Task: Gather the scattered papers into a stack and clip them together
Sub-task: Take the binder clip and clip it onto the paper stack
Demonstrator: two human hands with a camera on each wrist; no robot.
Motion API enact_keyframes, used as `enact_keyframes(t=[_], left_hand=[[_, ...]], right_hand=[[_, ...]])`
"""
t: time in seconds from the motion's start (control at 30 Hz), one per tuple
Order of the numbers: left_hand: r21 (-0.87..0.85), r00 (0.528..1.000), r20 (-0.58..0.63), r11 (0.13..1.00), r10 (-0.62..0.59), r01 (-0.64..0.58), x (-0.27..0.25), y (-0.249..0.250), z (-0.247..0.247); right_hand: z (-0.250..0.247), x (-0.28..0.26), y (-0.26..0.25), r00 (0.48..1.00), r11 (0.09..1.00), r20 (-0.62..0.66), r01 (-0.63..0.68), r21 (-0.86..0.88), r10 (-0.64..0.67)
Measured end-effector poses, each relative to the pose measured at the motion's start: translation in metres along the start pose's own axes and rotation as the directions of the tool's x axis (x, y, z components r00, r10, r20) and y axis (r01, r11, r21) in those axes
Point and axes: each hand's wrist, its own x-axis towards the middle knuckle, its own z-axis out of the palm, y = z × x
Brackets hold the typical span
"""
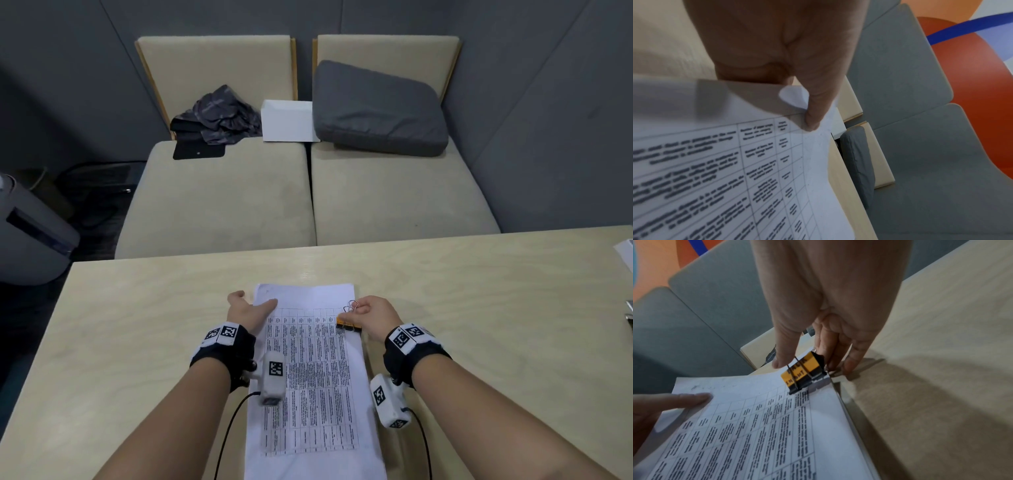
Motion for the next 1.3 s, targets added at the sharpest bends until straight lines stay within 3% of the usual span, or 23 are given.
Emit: enact_keyframes(t=[0.1, 0.33, 0.5, 0.73, 0.9, 0.97, 1.1, 1.2, 1.3], left_hand=[[-0.011, 0.996, 0.077, 0.999, 0.036, -0.035, 0.002, -0.003, 0.003], [-0.004, 0.985, 0.021, 0.985, 0.171, -0.171, -0.006, -0.001, 0.006], [-0.06, 0.984, 0.082, 0.987, 0.156, -0.151, -0.01, -0.001, 0.004], [0.062, 0.968, 0.046, 0.966, 0.247, -0.25, -0.018, 0.001, -0.002], [-0.08, 0.94, 0.088, 0.943, 0.33, -0.323, -0.038, 0.009, -0.013], [-0.154, 0.925, 0.125, 0.928, 0.358, -0.338, -0.051, 0.012, -0.018], [-0.246, 0.897, 0.194, 0.905, 0.398, -0.348, -0.085, 0.019, -0.024], [-0.319, 0.877, 0.206, 0.877, 0.433, -0.358, -0.102, 0.016, -0.026], [-0.354, 0.858, 0.209, 0.854, 0.47, -0.381, -0.116, 0.012, -0.032]], right_hand=[[0.0, -0.001, -0.001, 1.0, 0.999, -0.004, 0.016, -0.041, -0.016], [0.001, -0.007, -0.006, 1.0, 0.997, 0.017, 0.023, -0.069, -0.022], [0.0, -0.01, -0.006, 0.999, 0.998, 0.037, 0.018, -0.055, -0.016], [-0.002, -0.006, -0.007, 0.996, 0.999, 0.089, 0.02, -0.035, -0.017], [-0.018, -0.02, -0.036, 0.979, 0.963, -0.022, 0.204, 0.177, -0.203], [-0.025, -0.035, -0.054, 0.958, 0.929, -0.013, 0.281, 0.24, -0.287], [-0.027, -0.065, -0.077, 0.896, 0.883, 0.014, 0.436, 0.173, -0.445], [-0.026, -0.086, -0.091, 0.865, 0.845, -0.017, 0.493, 0.207, -0.501], [-0.028, -0.104, -0.108, 0.839, 0.824, 0.044, 0.522, 0.22, -0.543]])
